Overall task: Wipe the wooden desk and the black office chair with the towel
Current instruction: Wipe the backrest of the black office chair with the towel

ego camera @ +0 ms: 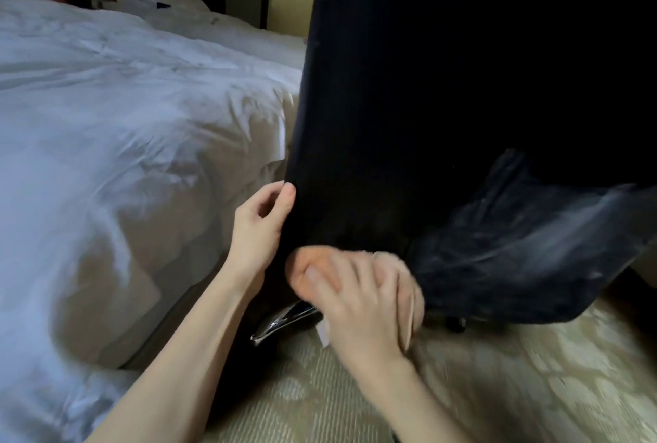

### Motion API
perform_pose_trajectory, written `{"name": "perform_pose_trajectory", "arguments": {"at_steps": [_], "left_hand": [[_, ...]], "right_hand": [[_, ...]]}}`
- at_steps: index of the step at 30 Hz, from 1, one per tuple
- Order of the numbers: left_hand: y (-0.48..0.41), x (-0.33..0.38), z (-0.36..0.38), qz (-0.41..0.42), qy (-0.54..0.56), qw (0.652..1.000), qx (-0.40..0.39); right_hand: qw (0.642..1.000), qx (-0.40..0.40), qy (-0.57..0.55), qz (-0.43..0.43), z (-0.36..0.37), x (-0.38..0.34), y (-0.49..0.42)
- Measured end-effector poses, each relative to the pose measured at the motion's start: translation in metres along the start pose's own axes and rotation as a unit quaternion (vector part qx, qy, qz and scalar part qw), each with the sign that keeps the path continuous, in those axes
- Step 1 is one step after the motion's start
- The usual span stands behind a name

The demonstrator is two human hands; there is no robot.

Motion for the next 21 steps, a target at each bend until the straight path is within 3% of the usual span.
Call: {"name": "perform_pose_trajectory", "arguments": {"at_steps": [5,9,14,21], "left_hand": [[-0.001,-0.01,0.003,0.029,0.015,0.999,-0.012],[0.013,-0.015,0.002,0.027,0.046,0.998,-0.043],[0.02,-0.01,0.005,0.036,-0.004,0.998,-0.043],[0.034,-0.002,0.013,0.017,-0.026,0.998,-0.058]], "right_hand": [[0.997,-0.023,-0.061,0.029,0.023,-0.002,0.021],[0.99,0.065,-0.109,0.054,-0.005,0.016,0.011],[0.972,0.179,-0.114,0.103,-0.047,0.039,-0.007],[0.976,0.15,-0.106,0.116,-0.016,0.029,0.007]]}}
Point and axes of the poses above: each hand's wrist, its own y-axis away from the middle knuckle, its own z-axis out of the palm, x = y × z, the point moved 5 cm from there along -y, towards the middle knuckle, and after that the axes turned 5 degrees about -x, right-handed, at the moved point
